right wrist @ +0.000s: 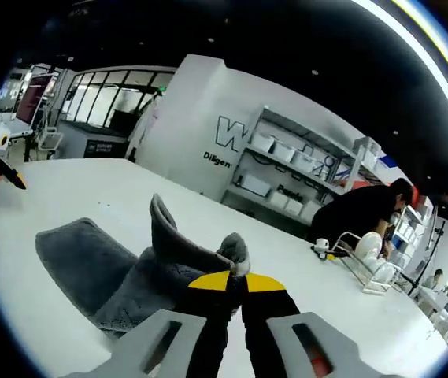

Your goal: Open the folded towel by lifting each exposed corner and separating the folded layers until the towel lies flat within the target outline without major curled edges

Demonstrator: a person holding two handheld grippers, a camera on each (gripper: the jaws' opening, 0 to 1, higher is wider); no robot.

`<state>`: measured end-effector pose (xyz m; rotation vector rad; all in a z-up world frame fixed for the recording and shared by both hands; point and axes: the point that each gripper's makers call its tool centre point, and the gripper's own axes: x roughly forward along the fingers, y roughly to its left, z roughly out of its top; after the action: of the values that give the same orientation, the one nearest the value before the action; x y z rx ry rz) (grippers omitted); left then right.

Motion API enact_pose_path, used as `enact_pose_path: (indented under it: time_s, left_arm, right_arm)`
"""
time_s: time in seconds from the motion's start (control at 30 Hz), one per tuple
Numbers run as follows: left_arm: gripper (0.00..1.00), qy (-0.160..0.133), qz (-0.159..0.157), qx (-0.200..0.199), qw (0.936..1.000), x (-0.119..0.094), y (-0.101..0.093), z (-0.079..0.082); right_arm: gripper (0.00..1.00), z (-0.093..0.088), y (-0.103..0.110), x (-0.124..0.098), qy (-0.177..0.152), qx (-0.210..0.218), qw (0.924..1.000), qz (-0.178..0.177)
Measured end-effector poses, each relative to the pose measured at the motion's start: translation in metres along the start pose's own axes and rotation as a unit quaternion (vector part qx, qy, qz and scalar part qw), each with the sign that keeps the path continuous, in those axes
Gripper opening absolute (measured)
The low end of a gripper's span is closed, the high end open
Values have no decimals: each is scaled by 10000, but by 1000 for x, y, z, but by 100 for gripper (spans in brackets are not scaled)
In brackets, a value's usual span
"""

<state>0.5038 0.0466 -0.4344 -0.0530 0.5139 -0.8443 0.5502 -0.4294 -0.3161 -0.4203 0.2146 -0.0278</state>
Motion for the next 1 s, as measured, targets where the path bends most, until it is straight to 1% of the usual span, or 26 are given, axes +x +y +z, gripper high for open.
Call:
enact_pose_path:
  time_s: [0.07,0.1,0.17,0.23,0.37,0.4,0.43,0.47,0.5,0.53,0.6,0.63,0.7,0.73,0.77,0.8,0.87,0.97,1.0]
  left_arm:
    - [98,0,15,7,10000,0,0,0]
    - [98,-3,18,11,10000,0,-2,-1]
    - [98,-9,6,10,10000,-1,1,1]
    - [98,-1,20,13,10000,-1,3,1]
    - [98,17,34,4,10000,-2,6,0]
    - [98,21,39,3,10000,-2,5,-1]
    - [98,27,39,5,10000,-2,5,-1]
    - [98,31,41,10,10000,-1,3,-2]
    - [98,33,44,11,10000,-1,2,-3]
    - [98,30,46,9,10000,-1,3,-2]
    - [98,29,42,20,10000,-1,2,-2]
    - [98,30,41,25,10000,-2,1,-3]
    - [98,25,50,31,10000,-1,-1,-3]
    - [98,32,51,35,10000,-1,-2,-4]
    - [98,41,58,36,10000,-1,-3,-5]
    - [98,43,69,33,10000,-1,-3,-6]
    - [98,54,70,29,10000,0,-5,-7]
    - [97,56,80,25,9999,1,-6,-8]
    - [97,57,77,26,10000,2,-7,-8]
  right_arm:
    - [1,-13,-15,3,140,-31,9998,-104]
    - [1,-17,-18,3,204,-52,9996,-164]
    - [1,-32,-31,5,426,-248,9982,-339]
    - [1,-49,-45,9,663,-370,9957,-539]
    - [1,-78,-68,20,886,-410,9922,-770]
    - [1,-90,-77,22,1036,-456,9894,-907]
    - [1,-97,-83,25,1105,-502,9880,-958]
    - [1,-100,-86,27,1119,-571,9872,-979]
    - [1,-111,-93,30,1271,-631,9843,-1048]
    - [1,-116,-95,32,1322,-634,9834,-1066]
    - [1,-124,-102,39,1315,-654,9835,-1053]
    - [1,-132,-107,38,1454,-651,9810,-1107]
    - [1,-142,-113,41,1508,-644,9801,-1120]
    - [1,-148,-116,43,1588,-623,9790,-1112]
    - [1,-158,-122,42,1783,-643,9752,-1146]
    - [1,-164,-126,43,1868,-677,9730,-1172]
    - [1,-176,-139,41,2097,-770,9654,-1343]
    - [1,-188,-152,44,2244,-802,9607,-1426]
    - [1,-193,-158,44,2338,-865,9571,-1478]
